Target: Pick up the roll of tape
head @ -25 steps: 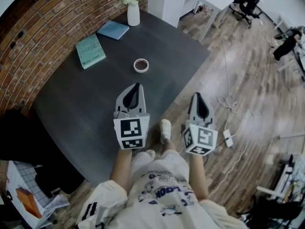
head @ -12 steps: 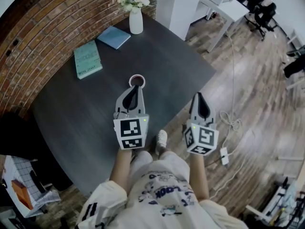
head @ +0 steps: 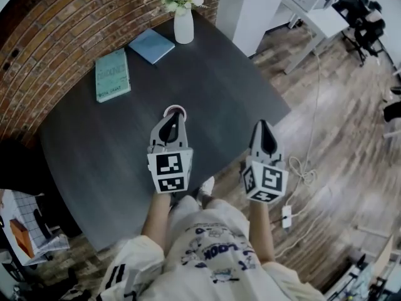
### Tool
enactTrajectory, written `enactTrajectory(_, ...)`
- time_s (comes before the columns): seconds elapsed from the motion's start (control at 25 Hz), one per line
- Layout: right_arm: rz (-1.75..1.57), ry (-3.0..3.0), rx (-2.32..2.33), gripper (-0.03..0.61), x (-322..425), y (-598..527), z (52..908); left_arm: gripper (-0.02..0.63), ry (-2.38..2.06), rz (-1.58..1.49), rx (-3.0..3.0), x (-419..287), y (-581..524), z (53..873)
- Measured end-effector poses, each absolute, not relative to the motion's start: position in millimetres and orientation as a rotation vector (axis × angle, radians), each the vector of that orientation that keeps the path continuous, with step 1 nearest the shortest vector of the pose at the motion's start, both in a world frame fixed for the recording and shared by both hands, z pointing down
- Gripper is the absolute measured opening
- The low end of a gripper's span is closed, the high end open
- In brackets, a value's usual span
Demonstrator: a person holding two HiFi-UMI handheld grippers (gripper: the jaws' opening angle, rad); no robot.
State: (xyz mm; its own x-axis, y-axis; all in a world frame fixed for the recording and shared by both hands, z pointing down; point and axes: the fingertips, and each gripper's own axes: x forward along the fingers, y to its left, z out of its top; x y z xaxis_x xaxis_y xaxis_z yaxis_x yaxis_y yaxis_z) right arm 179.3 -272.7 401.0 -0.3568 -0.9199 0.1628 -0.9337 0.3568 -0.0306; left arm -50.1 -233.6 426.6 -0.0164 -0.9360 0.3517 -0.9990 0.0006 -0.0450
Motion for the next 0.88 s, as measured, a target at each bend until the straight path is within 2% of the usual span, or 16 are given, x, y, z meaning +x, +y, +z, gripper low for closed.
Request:
enactTrajectory(0.72, 0.326, -2.446, 1.528, 0.005, 150, -293, 452, 0.006, -1.892, 0.577, 1.895, -58, -242, 494)
enactTrajectory(0.88, 0.350, -2.432, 1.501, 0.005, 144, -289, 463, 0.037, -1.823, 0.634, 1.887, -57, -245, 515)
